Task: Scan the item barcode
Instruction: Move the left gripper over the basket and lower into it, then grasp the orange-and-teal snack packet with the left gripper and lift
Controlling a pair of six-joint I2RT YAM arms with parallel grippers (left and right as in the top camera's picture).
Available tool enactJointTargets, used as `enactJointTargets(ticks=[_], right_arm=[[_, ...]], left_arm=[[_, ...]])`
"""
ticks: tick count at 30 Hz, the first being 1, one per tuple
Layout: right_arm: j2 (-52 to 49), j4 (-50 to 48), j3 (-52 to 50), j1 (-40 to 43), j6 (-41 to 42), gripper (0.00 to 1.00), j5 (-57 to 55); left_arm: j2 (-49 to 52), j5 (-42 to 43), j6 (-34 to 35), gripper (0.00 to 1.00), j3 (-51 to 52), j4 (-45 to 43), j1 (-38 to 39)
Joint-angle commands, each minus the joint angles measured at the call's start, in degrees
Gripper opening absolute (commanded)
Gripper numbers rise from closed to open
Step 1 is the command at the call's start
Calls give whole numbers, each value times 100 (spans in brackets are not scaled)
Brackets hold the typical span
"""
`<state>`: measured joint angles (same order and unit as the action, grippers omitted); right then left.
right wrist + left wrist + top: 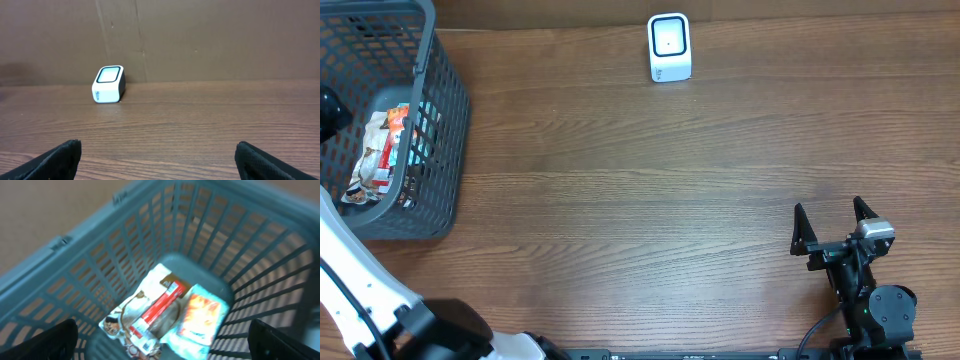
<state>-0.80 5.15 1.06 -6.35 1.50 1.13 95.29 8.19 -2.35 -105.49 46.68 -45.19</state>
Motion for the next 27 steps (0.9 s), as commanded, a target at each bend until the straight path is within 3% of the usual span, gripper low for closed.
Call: enactJointTargets(ticks=[1,11,24,27], right_arm=[[61,-33,-59,37,-4,100,7],[61,-33,-59,37,-4,100,7],[61,-33,-59,37,-4,100,7],[61,-33,-59,37,-4,100,7]], left_arm=[[439,369,-828,100,-129,-28,-57],[1438,1488,-1917,100,-129,-4,-24],[2258,1362,-2518,100,-127,260,461],[2273,994,-2472,100,-116,212,557]])
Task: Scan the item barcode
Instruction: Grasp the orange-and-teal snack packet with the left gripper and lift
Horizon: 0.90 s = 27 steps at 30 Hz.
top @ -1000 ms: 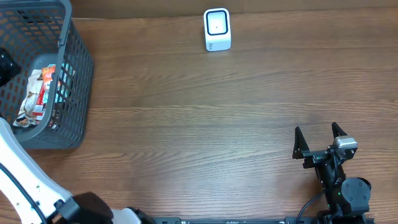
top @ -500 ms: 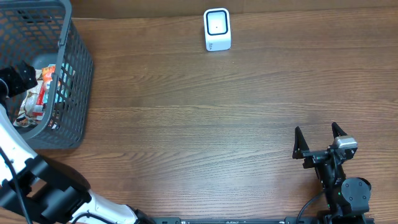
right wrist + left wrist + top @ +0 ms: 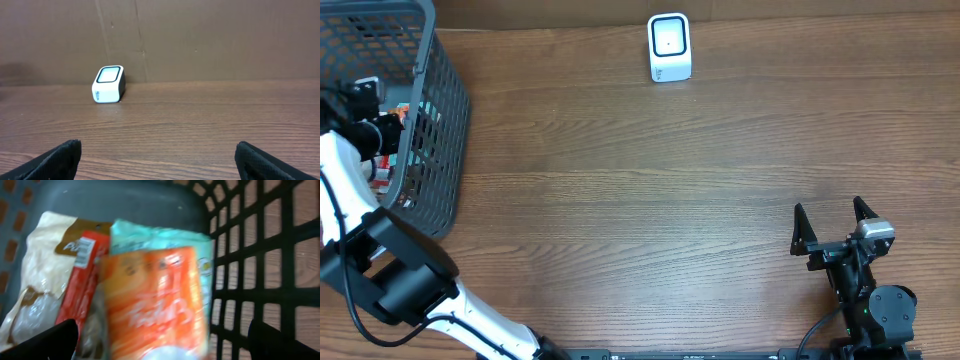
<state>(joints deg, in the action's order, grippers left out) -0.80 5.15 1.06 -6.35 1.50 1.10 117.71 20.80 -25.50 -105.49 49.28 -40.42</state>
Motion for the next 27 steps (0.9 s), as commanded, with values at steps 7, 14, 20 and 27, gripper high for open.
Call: enactJointTargets(ticks=[7,14,20,27], right_arm=[[61,-33,-59,37,-4,100,9],[61,-33,-59,37,-4,100,9],[61,-33,-59,37,-4,100,9],[61,-33,-59,37,-4,100,9]], left_arm=[[275,-470,44,100,-109,-42,105],[671,-426,114,100,-107,-39,127],[968,-468,131,100,-105,-28,118],[966,-470,129,66,-179,-46,116]])
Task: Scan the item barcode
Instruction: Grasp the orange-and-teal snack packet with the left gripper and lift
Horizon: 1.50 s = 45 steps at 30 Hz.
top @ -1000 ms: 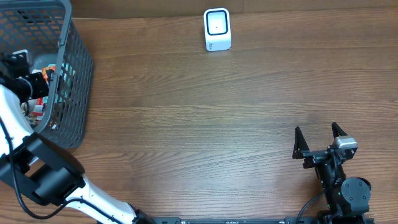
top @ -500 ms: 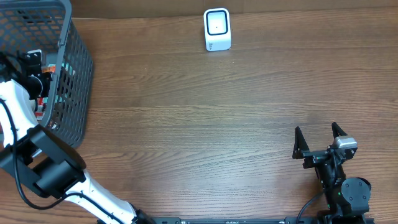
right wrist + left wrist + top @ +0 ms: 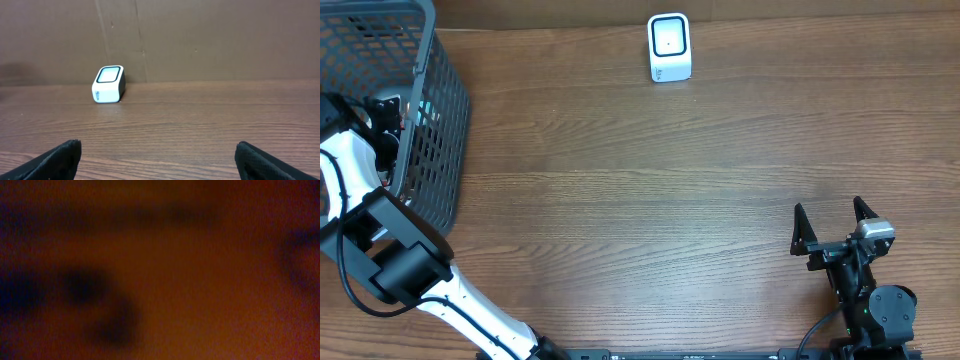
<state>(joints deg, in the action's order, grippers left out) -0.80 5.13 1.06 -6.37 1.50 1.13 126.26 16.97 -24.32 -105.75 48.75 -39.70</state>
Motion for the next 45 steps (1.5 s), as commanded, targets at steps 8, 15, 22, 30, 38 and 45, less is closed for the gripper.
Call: enactJointTargets(ticks=[8,15,22,30,38,45], right_arm=[[61,-31,-59,39,-4,100,7],[61,-31,-59,39,-4,100,7],[61,-31,-59,39,-4,100,7],[61,-31,-59,39,-4,100,7],[61,-31,-59,39,-4,100,7],[61,-31,-59,39,-4,100,7]], left_arm=[[-87,-87,127,61,-496,214,39],[-640,-109,494,60,-1220,575,28],[-1683,-107,984,60,-1480,498,31],[-2874,-44,2120,60,-1480,535,153],[-3803,-42,2476,59,-1480,979,728],[-4229,-96,2472,56,-1480,1733,1801]])
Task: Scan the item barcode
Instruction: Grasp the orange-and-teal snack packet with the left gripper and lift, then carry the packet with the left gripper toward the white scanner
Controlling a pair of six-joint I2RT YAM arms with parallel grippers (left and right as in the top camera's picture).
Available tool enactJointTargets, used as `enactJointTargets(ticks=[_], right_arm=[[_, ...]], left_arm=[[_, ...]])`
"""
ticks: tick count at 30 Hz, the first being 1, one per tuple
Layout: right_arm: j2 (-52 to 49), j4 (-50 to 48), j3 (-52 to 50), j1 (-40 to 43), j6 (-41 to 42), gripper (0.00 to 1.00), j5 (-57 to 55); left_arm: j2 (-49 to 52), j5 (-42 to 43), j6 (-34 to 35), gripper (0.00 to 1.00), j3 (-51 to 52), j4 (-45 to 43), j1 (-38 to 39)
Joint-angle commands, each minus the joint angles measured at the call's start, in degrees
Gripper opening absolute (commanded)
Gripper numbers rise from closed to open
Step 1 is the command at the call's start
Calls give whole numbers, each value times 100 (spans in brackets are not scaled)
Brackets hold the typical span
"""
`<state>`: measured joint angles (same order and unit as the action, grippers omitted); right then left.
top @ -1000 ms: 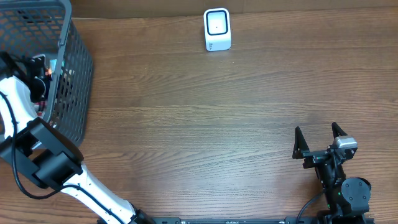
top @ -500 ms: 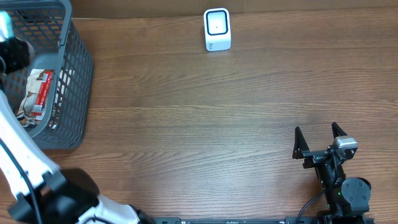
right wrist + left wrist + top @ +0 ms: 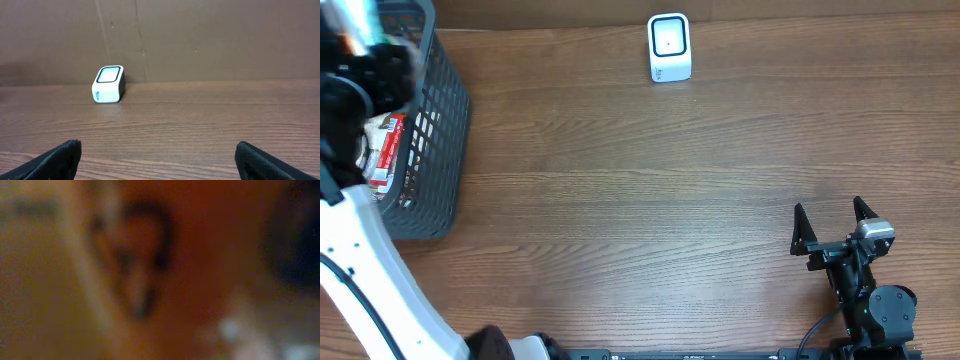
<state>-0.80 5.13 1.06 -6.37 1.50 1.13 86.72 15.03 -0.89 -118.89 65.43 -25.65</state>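
An orange snack packet (image 3: 200,280) fills the left wrist view as a close blur. In the overhead view my left gripper (image 3: 365,60) is a dark blur raised over the grey basket (image 3: 445,120) at the far left, with a pale blue blur at its top. Its fingers are hidden, but the packet stays pressed against its camera. A white and red packet (image 3: 385,150) lies in the basket. The white barcode scanner (image 3: 669,47) stands at the back middle of the table, also in the right wrist view (image 3: 108,84). My right gripper (image 3: 829,207) stands open at the front right, holding nothing (image 3: 157,150).
A brown cardboard wall (image 3: 200,40) runs behind the scanner. The wooden tabletop (image 3: 640,200) stretches between the basket and the right arm.
My left gripper was down inside the basket with its camera dark orange. Now it is raised above the basket's rim, and the orange packet still fills its view. The right arm is unchanged.
My left gripper first looked down into the basket at a white and red packet and an orange and teal one. Then it was close over the orange packet, then pressed onto it. Now it is above the basket with that packet against the camera.
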Motion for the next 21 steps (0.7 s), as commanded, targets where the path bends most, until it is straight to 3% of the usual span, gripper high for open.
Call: enactJointTargets(ticks=[1,11,21], right_arm=[[61,-31,-59,39,-4,100,7],[61,-31,-59,39,-4,100,7],[61,-31,-59,39,-4,100,7]], left_arm=[[-289,96,129,56,-166,155,549],[-273,83,127,52,15,879,2277],[-234,-667,133,53,1270,424,4133]])
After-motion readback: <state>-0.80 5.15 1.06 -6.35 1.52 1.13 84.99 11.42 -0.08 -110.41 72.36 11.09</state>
